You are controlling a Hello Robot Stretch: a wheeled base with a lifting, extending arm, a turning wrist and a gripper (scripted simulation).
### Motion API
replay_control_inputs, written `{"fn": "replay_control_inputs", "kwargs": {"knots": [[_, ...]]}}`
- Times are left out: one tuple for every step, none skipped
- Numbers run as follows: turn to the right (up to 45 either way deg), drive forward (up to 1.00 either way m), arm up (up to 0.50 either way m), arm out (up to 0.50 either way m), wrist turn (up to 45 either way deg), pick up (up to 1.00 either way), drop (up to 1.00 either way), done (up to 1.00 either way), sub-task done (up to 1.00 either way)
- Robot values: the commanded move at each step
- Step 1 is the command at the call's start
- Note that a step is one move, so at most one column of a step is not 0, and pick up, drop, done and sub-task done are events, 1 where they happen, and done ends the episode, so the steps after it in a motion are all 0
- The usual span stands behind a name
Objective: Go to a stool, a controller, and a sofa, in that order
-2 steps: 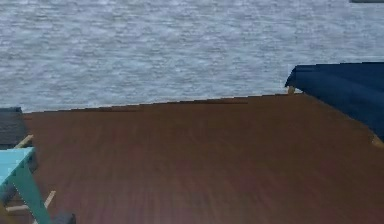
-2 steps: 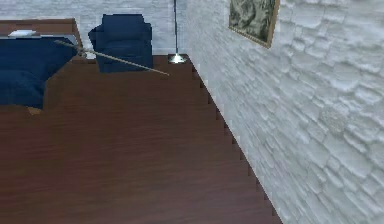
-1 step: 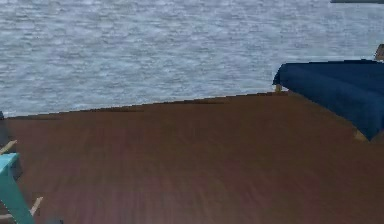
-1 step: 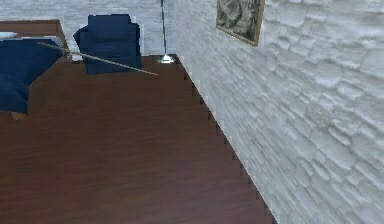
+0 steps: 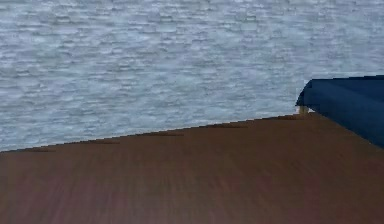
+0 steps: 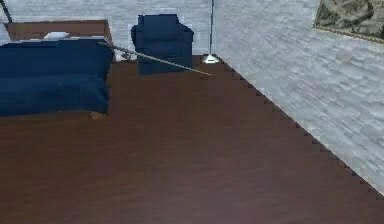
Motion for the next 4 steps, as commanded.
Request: {"fn": "replay_control_inputs", "kwargs": {"knots": [[-45.0, 0.00, 0.00, 0.00, 0.0, 0.00, 0.00, 0.00, 0.00], [0.0, 1.00, 0.00, 0.00, 0.0, 0.00, 0.00, 0.00, 0.00], [-3.0, 0.00, 0.00, 0.00, 0.0, 0.00, 0.00, 0.00, 0.00], [0.0, 0.55, 0.00, 0.00, 0.0, 0.00, 0.00, 0.00, 0.00]]}}
